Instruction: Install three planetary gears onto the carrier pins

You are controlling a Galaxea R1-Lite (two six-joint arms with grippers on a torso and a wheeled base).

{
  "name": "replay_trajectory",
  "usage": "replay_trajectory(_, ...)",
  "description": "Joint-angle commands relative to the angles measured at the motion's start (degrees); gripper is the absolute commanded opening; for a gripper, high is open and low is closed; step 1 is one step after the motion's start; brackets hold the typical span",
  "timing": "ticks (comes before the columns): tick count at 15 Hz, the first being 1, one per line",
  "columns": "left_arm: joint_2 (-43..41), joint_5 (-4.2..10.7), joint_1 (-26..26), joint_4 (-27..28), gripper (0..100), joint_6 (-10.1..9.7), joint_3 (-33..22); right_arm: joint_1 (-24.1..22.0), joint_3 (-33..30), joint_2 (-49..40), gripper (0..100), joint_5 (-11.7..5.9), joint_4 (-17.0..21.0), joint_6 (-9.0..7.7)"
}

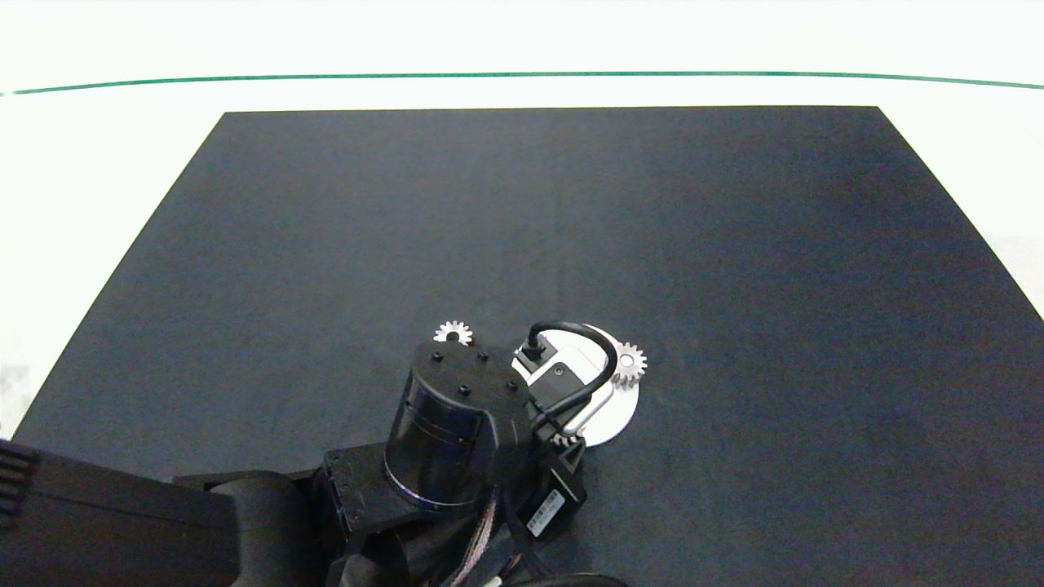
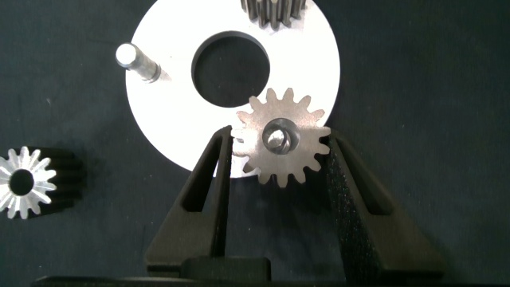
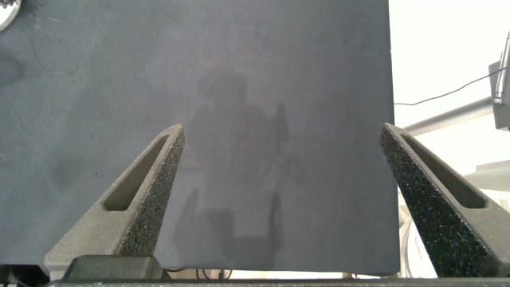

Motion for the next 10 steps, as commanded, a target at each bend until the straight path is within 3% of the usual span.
replay_trajectory(1, 0.5, 0.13, 0.1, -0.4, 10, 0.08, -0.3, 0.0, -0.1, -0.1, 100, -0.13, 0.1, -0.14)
replay_trajectory(10, 0.7, 0.13, 1.6, -0.6, 10, 0.17, -0.1, 0.1, 0.0, -0.2, 100, -0.04, 0.1, -0.05)
